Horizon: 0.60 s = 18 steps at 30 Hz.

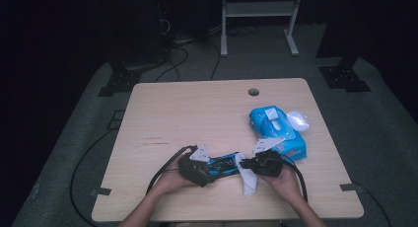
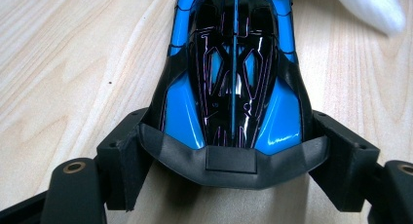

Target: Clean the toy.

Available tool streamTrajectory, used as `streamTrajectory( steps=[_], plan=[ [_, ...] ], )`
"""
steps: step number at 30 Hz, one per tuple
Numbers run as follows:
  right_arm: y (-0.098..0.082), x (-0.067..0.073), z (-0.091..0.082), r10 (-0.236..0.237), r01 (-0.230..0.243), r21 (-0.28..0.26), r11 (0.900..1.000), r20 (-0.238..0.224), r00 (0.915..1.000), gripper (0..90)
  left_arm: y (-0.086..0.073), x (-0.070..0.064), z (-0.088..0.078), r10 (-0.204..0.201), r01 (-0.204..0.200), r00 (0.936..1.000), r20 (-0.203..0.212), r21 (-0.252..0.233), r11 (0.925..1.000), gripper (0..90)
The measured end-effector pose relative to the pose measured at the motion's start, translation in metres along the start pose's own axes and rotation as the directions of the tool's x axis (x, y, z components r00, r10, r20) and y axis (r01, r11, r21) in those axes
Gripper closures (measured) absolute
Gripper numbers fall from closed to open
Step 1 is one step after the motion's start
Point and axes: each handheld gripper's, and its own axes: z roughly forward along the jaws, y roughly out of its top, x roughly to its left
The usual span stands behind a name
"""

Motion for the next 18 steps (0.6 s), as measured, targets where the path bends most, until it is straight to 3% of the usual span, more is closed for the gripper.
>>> streamTrajectory(
  steps=[3, 5, 10, 14, 18],
  plan=[
    [0.008, 0.012, 0.012, -0.044, 0.045, 0.008, 0.999, -0.041, 0.9982, 85.6, 0.000, 0.000, 0.000, -0.002, 0.002, 1.0000, 0.001, -0.001, 1.0000, 24.2],
    [0.010, 0.016, 0.016, -0.070, 0.070, 0.014, 0.997, -0.038, 0.9968, 85.5, -0.001, 0.000, 0.000, 0.000, 0.000, 1.0000, 0.001, 0.000, 1.0000, 24.2],
    [0.007, 0.008, 0.011, -0.026, 0.026, 0.012, 1.000, -0.038, 0.9989, 85.5, 0.000, 0.000, 0.001, -0.002, 0.002, 1.0000, 0.001, -0.004, 1.0000, 24.2],
    [0.017, 0.019, 0.016, -0.051, 0.050, -0.009, 0.999, -0.061, 0.9968, 85.6, 0.001, 0.000, 0.001, -0.002, 0.002, 1.0000, 0.002, -0.003, 1.0000, 24.2],
    [0.035, 0.035, 0.036, -0.099, 0.100, 0.004, 0.995, -0.092, 0.9908, 85.6, 0.001, -0.001, 0.001, -0.001, 0.001, 1.0000, 0.001, -0.002, 1.0000, 24.2]
  ],
)
